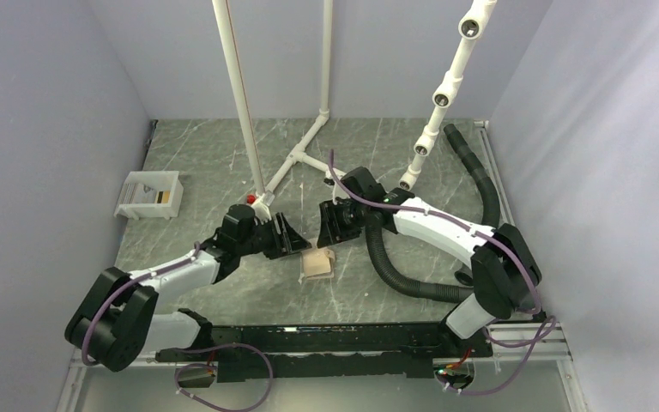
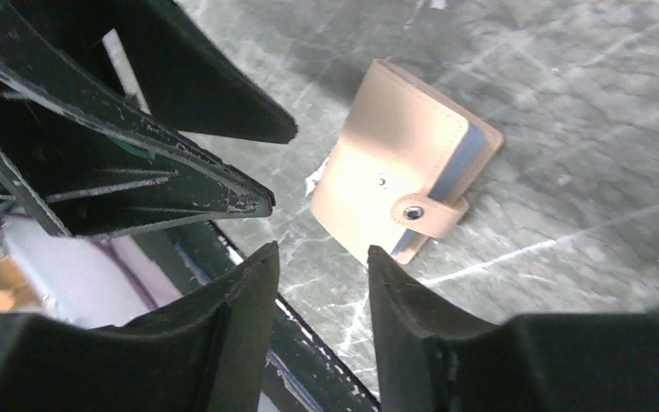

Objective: Put the credit cards into the card holder
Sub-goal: Close the card holder at the center of the board.

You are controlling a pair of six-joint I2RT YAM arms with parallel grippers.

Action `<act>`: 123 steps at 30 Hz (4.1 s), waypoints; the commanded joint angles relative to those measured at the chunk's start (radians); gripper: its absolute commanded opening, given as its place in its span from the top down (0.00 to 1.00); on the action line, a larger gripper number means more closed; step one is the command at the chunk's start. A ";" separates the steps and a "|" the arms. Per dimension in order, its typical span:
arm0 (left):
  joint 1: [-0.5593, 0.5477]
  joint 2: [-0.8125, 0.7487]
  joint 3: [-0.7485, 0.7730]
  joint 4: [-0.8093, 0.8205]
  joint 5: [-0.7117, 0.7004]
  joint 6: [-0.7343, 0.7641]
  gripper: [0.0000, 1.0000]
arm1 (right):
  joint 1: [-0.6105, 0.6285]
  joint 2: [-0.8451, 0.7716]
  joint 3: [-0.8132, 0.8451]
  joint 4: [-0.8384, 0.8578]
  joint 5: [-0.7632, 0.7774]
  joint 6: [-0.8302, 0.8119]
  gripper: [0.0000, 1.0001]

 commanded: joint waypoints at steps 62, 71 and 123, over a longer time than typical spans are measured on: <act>-0.156 0.324 0.108 -0.227 -0.331 -0.003 0.62 | 0.127 0.131 0.173 -0.307 0.606 0.146 0.84; -0.156 0.326 0.108 -0.222 -0.325 0.000 0.62 | 0.128 0.115 0.167 -0.309 0.599 0.144 0.87; -0.156 0.300 0.094 -0.200 -0.308 -0.001 0.64 | 0.117 0.150 0.135 -0.281 0.568 0.117 0.89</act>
